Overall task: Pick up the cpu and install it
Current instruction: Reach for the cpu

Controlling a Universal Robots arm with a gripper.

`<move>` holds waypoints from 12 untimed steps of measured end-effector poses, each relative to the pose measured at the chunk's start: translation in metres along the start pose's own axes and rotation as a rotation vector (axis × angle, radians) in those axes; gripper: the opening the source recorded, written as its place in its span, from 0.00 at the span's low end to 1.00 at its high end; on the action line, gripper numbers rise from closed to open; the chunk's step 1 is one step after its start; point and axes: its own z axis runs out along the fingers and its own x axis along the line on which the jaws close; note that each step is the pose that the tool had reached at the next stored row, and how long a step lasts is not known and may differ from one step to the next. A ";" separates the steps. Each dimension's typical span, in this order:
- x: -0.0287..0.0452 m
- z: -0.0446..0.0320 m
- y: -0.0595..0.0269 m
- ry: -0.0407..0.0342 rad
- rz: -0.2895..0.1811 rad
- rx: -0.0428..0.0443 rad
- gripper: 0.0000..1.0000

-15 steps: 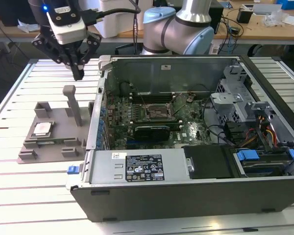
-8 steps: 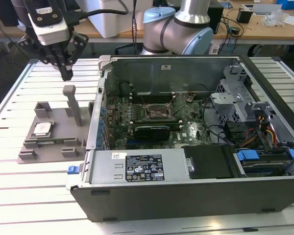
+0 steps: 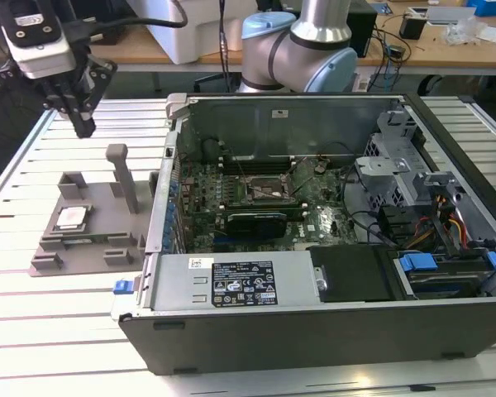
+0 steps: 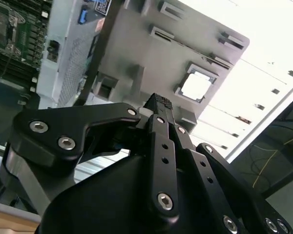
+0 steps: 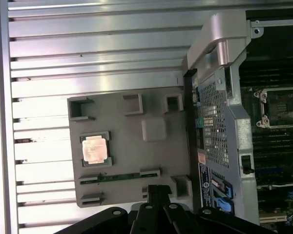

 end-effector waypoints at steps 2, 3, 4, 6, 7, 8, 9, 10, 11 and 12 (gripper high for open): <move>0.0083 0.0004 -0.0003 0.0000 0.000 0.0000 0.11; 0.0117 0.0007 -0.0004 -0.0001 0.000 -0.0001 0.11; 0.0152 0.0009 -0.0006 0.0000 0.000 -0.0001 0.11; 0.0227 0.0012 -0.0010 -0.0001 0.000 -0.0001 0.11; 0.0307 0.0016 -0.0016 -0.0001 0.000 -0.0001 0.11; 0.0340 0.0018 -0.0018 -0.0002 0.000 -0.0001 0.11; 0.0369 0.0019 -0.0020 -0.0001 0.000 -0.0001 0.11; 0.0411 0.0020 -0.0023 0.0000 0.000 0.0000 0.11; 0.0441 0.0022 -0.0025 -0.0001 0.000 0.0000 0.11; 0.0477 0.0023 -0.0028 0.0000 0.000 0.0000 0.11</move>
